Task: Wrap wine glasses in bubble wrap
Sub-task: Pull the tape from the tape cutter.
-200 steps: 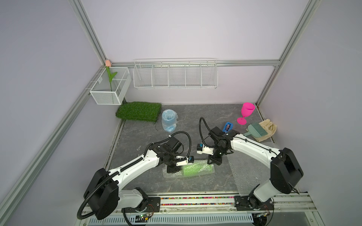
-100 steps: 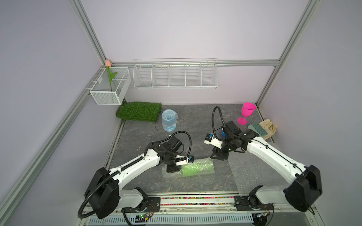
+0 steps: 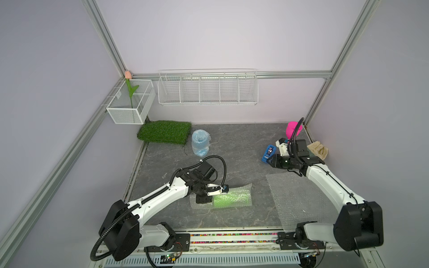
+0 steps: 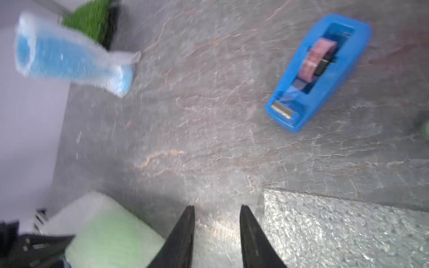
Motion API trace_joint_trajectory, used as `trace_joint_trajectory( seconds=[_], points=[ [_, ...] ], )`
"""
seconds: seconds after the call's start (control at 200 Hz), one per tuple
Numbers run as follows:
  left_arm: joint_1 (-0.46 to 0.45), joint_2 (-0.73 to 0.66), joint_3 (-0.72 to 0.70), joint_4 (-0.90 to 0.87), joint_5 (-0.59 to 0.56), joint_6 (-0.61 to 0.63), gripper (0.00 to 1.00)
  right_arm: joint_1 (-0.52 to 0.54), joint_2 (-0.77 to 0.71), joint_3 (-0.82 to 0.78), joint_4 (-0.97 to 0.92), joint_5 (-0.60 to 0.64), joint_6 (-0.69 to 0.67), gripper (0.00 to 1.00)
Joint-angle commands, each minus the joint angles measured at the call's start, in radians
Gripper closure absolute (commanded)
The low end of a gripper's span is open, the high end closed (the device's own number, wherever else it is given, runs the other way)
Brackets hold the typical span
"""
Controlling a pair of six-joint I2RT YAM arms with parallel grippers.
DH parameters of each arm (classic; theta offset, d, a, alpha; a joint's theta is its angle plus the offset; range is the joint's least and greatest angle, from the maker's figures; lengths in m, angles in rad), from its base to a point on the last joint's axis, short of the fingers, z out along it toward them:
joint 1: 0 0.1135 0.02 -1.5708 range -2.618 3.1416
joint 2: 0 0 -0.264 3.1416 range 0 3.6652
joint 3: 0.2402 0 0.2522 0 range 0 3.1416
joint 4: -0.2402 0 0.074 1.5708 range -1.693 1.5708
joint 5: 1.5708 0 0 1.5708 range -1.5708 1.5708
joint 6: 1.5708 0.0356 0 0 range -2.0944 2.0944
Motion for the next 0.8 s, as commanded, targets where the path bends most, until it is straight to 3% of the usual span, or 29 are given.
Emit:
trace_joint_trajectory(
  seconds=[0.0, 0.185, 0.345, 0.795],
  points=[
    [-0.001, -0.035, 0.018, -0.022, -0.028, 0.047, 0.93, -0.077, 0.067, -0.047, 0.178, -0.109, 0.214, 0.64],
    [-0.002, -0.037, 0.008, -0.002, -0.017, 0.058, 0.93, -0.148, 0.228, -0.068, 0.414, -0.259, 0.352, 0.63],
    [-0.002, -0.029, -0.003, 0.005, -0.017, 0.058, 0.93, -0.153, 0.334, -0.016, 0.462, -0.238, 0.398, 0.69],
    [-0.002, -0.029, -0.012, 0.008, -0.008, 0.054, 0.93, -0.158, 0.503, 0.015, 0.579, -0.277, 0.481, 0.68]
  ],
)
